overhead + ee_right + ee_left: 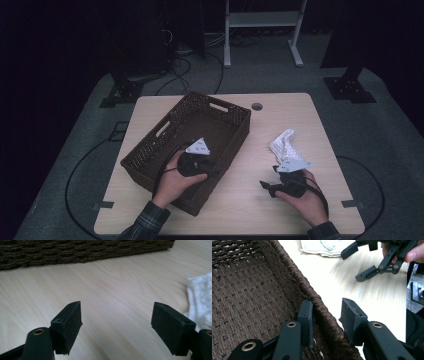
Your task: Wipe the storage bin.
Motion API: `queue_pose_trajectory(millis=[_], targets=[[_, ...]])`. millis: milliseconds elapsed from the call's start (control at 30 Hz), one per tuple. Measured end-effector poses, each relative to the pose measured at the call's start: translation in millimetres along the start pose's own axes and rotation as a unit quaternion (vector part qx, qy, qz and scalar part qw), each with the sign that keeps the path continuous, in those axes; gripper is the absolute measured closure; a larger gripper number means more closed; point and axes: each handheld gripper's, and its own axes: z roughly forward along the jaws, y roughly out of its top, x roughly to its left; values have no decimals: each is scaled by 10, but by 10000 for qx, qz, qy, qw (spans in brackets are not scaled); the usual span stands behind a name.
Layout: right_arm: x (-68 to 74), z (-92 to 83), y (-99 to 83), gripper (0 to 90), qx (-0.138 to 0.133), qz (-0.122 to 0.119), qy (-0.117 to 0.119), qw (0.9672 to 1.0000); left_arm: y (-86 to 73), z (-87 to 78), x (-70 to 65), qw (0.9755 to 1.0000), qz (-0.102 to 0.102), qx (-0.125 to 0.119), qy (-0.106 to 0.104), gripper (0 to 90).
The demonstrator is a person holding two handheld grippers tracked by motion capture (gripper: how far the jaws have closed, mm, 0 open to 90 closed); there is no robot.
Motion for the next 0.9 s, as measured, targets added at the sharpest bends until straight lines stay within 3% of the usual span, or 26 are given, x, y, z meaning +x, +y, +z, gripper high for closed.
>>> queue_pose_trajectory(millis=[467,900], targets=[[-297,-100,114,215,-89,174,-291,9994,-31,-42,-74,9999,113,75,-76,628],[-749,-115,148,216,106,522,-887,9946,-61,-59,-83,9997,193,34,-167,623]])
